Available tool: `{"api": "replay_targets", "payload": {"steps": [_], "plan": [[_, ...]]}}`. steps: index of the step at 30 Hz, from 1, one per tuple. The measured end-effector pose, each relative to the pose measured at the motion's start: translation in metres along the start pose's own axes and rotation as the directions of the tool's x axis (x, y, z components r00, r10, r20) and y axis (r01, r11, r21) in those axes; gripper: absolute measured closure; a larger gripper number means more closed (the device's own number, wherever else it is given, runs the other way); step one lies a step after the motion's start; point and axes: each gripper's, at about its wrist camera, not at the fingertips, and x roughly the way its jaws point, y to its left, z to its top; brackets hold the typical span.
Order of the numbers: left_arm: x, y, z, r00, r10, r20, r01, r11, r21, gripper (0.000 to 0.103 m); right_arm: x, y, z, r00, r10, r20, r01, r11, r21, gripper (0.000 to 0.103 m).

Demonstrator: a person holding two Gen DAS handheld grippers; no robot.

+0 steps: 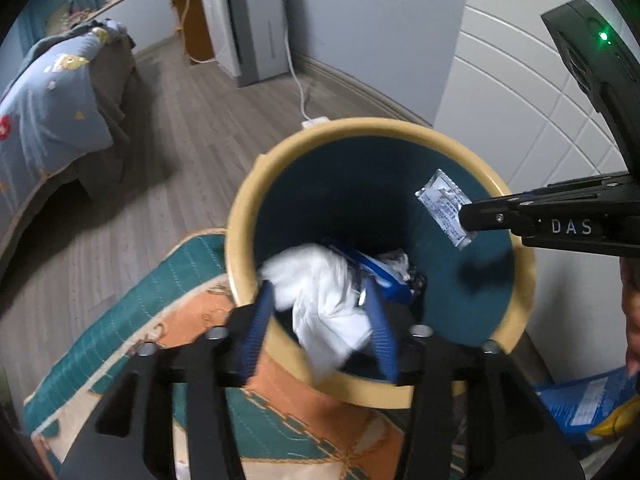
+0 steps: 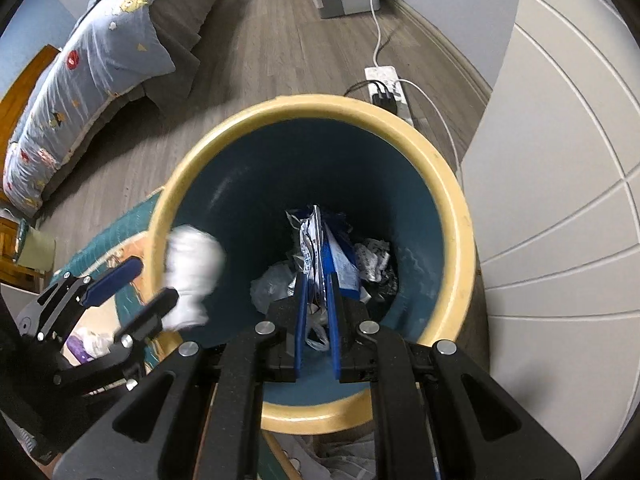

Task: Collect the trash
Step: 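Carry the tissue and silver packet over the bin and open both tools, then move both open tools back over the cushion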

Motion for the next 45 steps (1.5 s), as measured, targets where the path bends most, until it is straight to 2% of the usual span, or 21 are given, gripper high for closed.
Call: {"api": "replay_targets", "payload": {"steps": [7, 9, 10, 11, 12, 18, 21, 23, 26, 31, 33, 38, 41, 45], "plan": [[-0.005, 0.005, -0.003, 1.0, 0.009, 0.012, -0.009, 1.0, -0.014, 0.04, -0.013, 0.004, 0.007, 0.994, 0.036, 0.102, -0.035, 0.999, -0.007, 0.091], [-0.008, 0.005, -0.005, 1.0, 0.006, 0.01, -0.005, 1.0, -0.018, 0.036, -0.015, 0.003, 0.007, 0.993, 0.031, 0.117, -0.031, 1.0, -0.001, 0.079], [-0.01, 0.006, -0.006, 1.0, 0.003, 0.012, -0.002, 1.0, -0.023, 0.032, -0.015, 0.003, 0.007, 0.992, 0.032, 0.118, -0.032, 0.999, 0.002, 0.067], [-0.012, 0.006, -0.008, 1.0, 0.002, 0.019, -0.002, 1.0, -0.029, 0.021, -0.015, 0.003, 0.006, 0.992, 0.035, 0.121, -0.036, 0.999, 0.002, 0.061], [-0.016, 0.006, -0.01, 0.999, 0.002, 0.034, -0.001, 0.999, -0.033, 0.019, -0.016, 0.004, 0.005, 0.992, 0.034, 0.124, -0.034, 0.999, -0.002, 0.061], [-0.03, 0.017, -0.023, 0.999, 0.013, 0.037, -0.011, 0.998, -0.061, 0.011, -0.017, 0.01, 0.006, 0.991, 0.015, 0.135, -0.011, 1.0, -0.029, 0.051], [-0.042, 0.032, -0.033, 0.999, 0.02, 0.04, -0.015, 0.994, -0.111, 0.01, -0.02, 0.014, 0.005, 0.99, 0.018, 0.14, -0.013, 0.999, -0.036, 0.036], [-0.054, 0.042, -0.038, 0.998, 0.022, 0.051, -0.015, 0.99, -0.139, 0.01, -0.023, 0.02, 0.005, 0.989, 0.019, 0.147, -0.012, 0.999, -0.047, 0.02], [-0.077, 0.059, -0.047, 0.996, 0.058, 0.07, -0.047, 0.987, -0.154, 0.009, -0.029, 0.032, 0.006, 0.987, 0.049, 0.155, -0.039, 0.997, -0.066, 0.011], [-0.116, 0.092, -0.066, 0.986, 0.153, 0.069, -0.138, 0.972, -0.188, 0.008, -0.034, 0.063, 0.005, 0.985, 0.076, 0.158, -0.054, 0.989, -0.136, 0.006], [-0.132, 0.106, -0.074, 0.984, 0.164, 0.065, -0.146, 0.964, -0.223, 0.008, -0.037, 0.078, 0.002, 0.984, 0.079, 0.16, -0.05, 0.983, -0.178, 0.006], [-0.174, 0.138, -0.107, 0.974, 0.221, 0.041, -0.199, 0.934, -0.295, 0.007, -0.039, 0.119, -0.008, 0.983, 0.099, 0.156, -0.051, 0.957, -0.286, 0.006], [-0.189, 0.149, -0.128, 0.961, 0.277, 0.026, -0.256, 0.919, -0.3, 0.007, -0.038, 0.145, -0.018, 0.983, 0.111, 0.149, -0.051, 0.933, -0.356, 0.006], [-0.194, 0.17, -0.145, 0.961, 0.275, 0.015, -0.251, 0.898, -0.362, 0.007, -0.036, 0.178, -0.034, 0.983, 0.121, 0.141, -0.047, 0.897, -0.44, 0.006]]}}
